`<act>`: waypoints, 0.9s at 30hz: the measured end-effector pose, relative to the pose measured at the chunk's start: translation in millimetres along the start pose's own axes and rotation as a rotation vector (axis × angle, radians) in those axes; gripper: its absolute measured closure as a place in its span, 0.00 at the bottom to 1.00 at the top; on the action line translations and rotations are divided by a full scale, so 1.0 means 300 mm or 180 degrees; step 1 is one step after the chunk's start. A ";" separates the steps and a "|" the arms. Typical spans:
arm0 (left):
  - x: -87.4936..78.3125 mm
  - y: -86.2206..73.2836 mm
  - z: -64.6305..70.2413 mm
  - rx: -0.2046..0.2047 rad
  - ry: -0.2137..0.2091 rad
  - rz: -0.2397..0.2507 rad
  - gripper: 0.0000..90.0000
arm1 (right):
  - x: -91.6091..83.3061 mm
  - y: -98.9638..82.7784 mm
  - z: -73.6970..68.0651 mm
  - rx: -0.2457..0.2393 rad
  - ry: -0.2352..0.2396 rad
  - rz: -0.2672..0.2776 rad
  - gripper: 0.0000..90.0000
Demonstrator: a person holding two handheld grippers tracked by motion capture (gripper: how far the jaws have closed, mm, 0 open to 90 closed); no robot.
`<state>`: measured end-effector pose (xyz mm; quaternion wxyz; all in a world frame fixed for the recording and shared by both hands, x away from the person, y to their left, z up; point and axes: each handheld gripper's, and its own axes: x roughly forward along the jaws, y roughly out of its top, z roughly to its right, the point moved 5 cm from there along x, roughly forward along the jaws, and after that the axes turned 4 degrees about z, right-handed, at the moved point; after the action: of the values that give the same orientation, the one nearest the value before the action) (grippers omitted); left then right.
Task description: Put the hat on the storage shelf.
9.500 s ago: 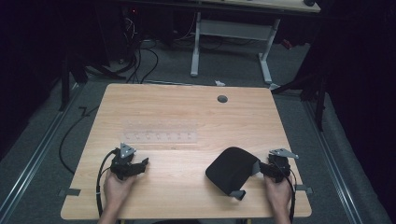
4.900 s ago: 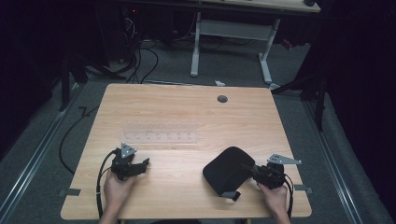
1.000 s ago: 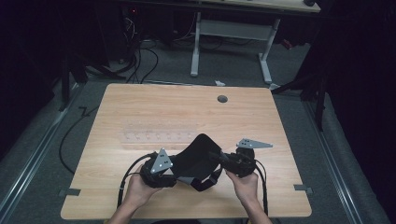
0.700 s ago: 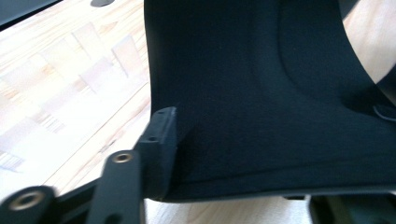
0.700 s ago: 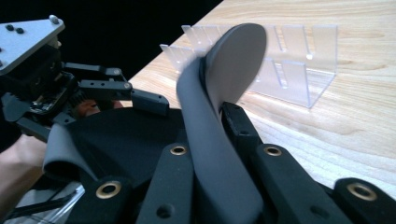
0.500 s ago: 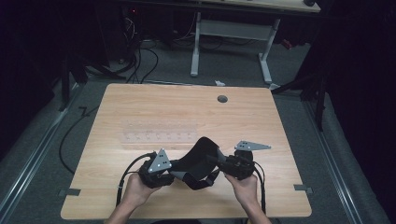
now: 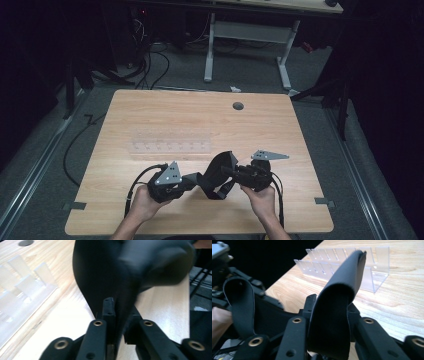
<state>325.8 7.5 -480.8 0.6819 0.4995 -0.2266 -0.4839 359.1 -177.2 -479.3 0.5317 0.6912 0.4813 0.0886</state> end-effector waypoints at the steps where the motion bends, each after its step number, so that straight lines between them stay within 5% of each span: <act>1: -0.001 -0.002 0.003 -0.0004 -0.0015 -0.0014 0.96 | 0.002 -0.001 0.004 -0.0013 -0.0016 -0.0001 0.74; 9: -0.015 0.003 0.001 -0.0119 -0.0044 -0.0003 0.96 | -0.028 0.010 0.020 -0.0066 -0.0011 0.0215 0.58; 13: -0.032 0.029 -0.008 -0.0229 -0.0020 0.0128 0.96 | -0.058 0.000 0.057 -0.0075 -0.0190 0.0318 0.56; 16: -0.049 0.050 -0.012 -0.0313 -0.0040 0.0226 0.96 | -0.060 -0.029 0.107 -0.0121 -0.0458 0.0250 0.53; 21: -0.063 0.063 -0.024 -0.0357 0.0007 0.0296 0.96 | -0.040 -0.102 0.198 -0.0250 -0.1028 -0.0099 0.52; 27: -0.080 0.083 -0.047 -0.0410 0.0076 0.0404 0.96 | -0.033 -0.153 0.280 -0.0253 -0.1421 -0.0377 0.50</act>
<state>337.5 36.0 -459.7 0.7446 0.4449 -0.2180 -0.4473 381.1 -240.7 -548.3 0.6560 0.6428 0.3876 -0.0790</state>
